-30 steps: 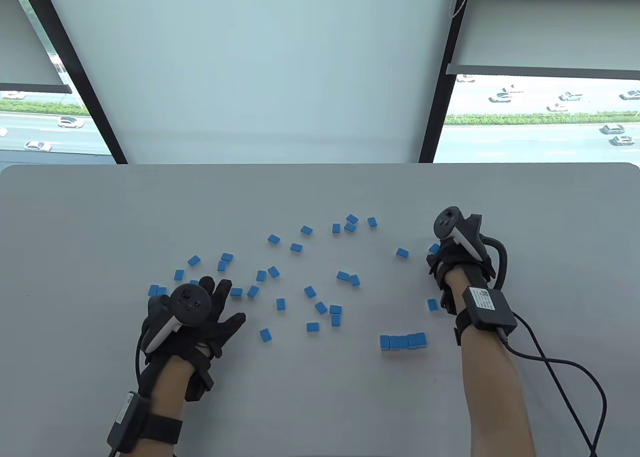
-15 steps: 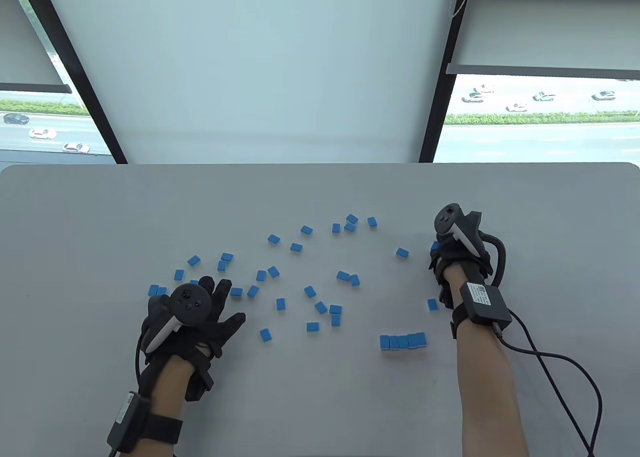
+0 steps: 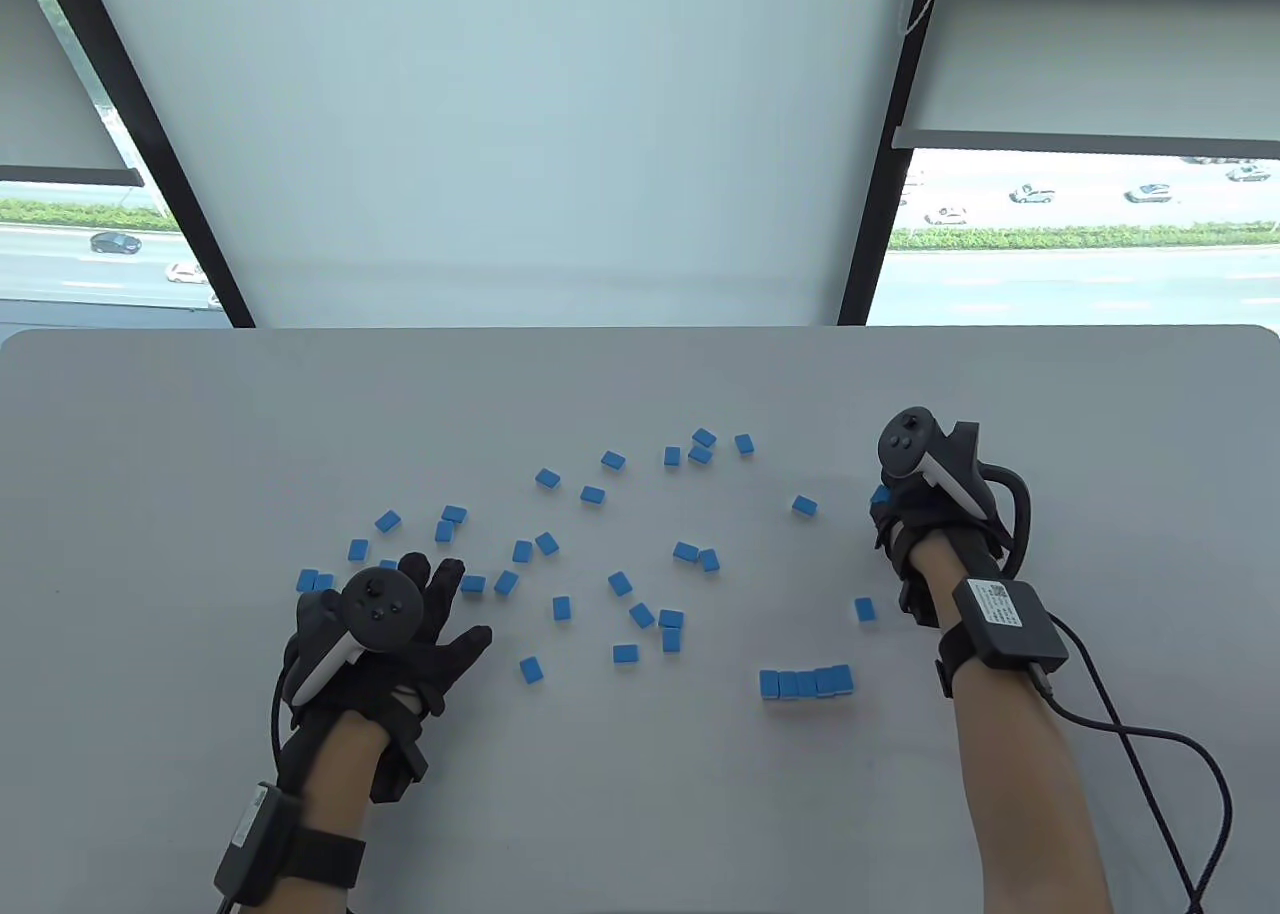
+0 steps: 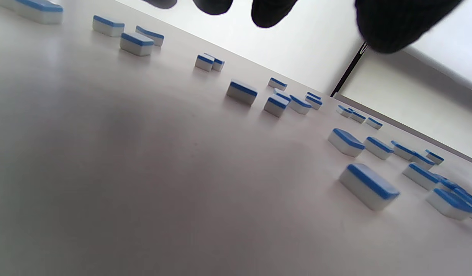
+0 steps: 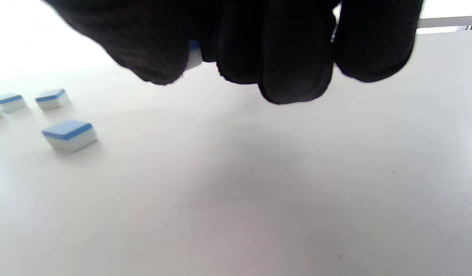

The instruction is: Build mahjong tile wall

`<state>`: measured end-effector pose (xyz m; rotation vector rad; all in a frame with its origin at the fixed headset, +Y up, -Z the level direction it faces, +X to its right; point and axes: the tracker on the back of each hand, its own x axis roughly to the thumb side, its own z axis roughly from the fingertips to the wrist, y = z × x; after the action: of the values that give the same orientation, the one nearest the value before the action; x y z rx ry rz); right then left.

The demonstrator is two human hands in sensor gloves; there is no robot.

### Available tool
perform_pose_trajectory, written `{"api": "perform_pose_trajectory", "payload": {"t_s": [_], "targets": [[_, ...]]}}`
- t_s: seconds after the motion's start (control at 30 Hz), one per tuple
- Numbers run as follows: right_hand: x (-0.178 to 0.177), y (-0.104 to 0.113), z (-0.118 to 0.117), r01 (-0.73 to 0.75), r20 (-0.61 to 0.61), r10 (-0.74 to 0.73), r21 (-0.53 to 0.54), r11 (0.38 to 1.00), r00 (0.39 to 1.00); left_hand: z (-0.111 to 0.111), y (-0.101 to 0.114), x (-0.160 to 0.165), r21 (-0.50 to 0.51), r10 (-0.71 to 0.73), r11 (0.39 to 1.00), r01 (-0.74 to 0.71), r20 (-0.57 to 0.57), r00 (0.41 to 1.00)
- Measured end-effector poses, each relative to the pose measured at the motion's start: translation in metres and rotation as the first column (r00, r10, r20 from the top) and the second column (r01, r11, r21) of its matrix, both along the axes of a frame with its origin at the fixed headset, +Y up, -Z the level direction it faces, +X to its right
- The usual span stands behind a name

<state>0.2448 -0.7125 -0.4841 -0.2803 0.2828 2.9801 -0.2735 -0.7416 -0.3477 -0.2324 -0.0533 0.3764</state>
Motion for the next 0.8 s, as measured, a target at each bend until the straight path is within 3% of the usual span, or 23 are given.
{"api": "perform_pose_trajectory", "payload": {"t_s": [0.27, 0.47, 0.67, 0.8], "targets": [[-0.006, 0.026, 0.038, 0.032, -0.115, -0.020, 0.104, 0.994, 0.993, 0.000, 0.001, -0.001, 0.009, 0.010, 1.000, -0.010, -0.001, 1.000], [-0.011, 0.032, 0.070, 0.062, -0.167, -0.036, 0.158, 0.986, 0.985, 0.000, 0.000, -0.001, 0.006, 0.015, 1.000, -0.015, 0.000, 1.000], [-0.014, 0.014, 0.102, 0.020, -0.186, 0.009, 0.153, 0.988, 0.983, 0.000, 0.001, -0.002, 0.006, 0.025, 1.000, -0.025, -0.003, 1.000], [-0.007, -0.005, 0.108, -0.029, -0.154, 0.049, 0.132, 0.991, 0.987, 0.000, 0.001, -0.001, 0.008, 0.026, 1.000, -0.026, 0.005, 1.000]]}}
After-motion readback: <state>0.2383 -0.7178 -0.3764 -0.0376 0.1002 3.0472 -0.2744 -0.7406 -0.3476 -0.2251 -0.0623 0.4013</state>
